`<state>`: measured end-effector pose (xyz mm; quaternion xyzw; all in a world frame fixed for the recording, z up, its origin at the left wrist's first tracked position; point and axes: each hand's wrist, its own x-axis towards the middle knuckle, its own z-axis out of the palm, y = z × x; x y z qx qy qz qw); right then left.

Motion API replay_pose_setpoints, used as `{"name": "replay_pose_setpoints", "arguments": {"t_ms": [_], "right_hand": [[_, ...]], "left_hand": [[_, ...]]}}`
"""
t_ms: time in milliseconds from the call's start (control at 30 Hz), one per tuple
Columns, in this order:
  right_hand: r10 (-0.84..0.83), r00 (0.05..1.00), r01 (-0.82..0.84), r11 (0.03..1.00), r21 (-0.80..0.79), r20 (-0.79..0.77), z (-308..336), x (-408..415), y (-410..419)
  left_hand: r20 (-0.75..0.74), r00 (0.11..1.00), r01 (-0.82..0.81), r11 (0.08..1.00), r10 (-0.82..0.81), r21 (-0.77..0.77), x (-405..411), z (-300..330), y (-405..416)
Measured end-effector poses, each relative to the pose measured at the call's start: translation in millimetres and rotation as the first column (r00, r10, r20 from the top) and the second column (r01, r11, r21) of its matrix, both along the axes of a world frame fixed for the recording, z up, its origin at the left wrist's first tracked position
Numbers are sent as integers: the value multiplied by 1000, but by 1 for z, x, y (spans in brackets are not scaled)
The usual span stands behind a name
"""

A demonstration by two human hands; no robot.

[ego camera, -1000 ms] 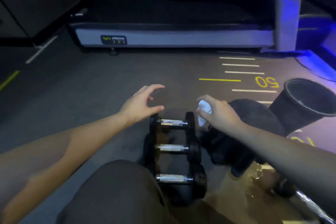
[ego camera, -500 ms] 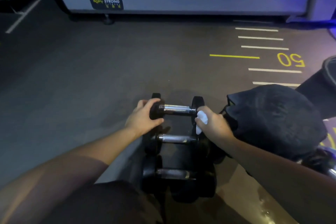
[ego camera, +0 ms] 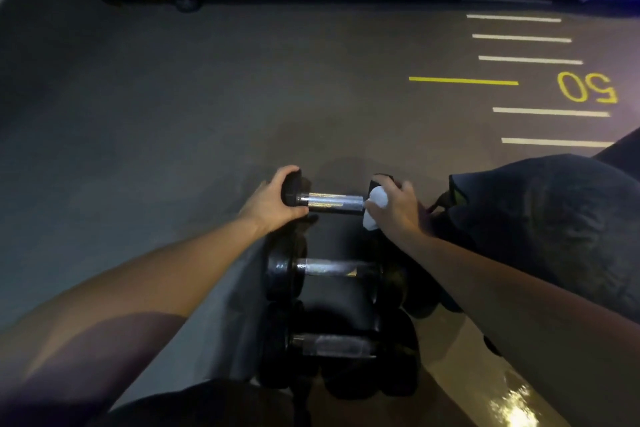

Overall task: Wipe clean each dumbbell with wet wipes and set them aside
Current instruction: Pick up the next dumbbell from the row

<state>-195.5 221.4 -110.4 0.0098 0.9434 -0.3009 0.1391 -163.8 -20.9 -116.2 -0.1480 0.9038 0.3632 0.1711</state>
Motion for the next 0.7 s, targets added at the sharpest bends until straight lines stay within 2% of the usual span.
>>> {"name": "replay_pose_setpoints", "arguments": {"t_ms": [100, 200, 267, 500, 700], "right_hand": [[-18, 995, 16, 1000, 17, 98, -11, -4, -4], [-23, 995, 13, 995, 98, 100, -12, -7, -5], [-38, 993, 29, 996, 82, 113, -10, -8, -6], [-93, 993, 88, 994, 72, 72, -1, -3, -13], [15, 1000, -15, 1000, 11, -16, 45, -11, -15]], "left_hand": [[38, 999, 0, 1000, 1, -18, -7, -3, 5], [42, 999, -26, 999, 27, -38, -11, -2, 12], [22, 999, -39, 999, 40, -35, -10, -2, 14], [-84, 995, -52, 999, 51, -4, 0, 4, 12], [-185, 982, -55, 997, 45, -54, -7, 53, 0]]}}
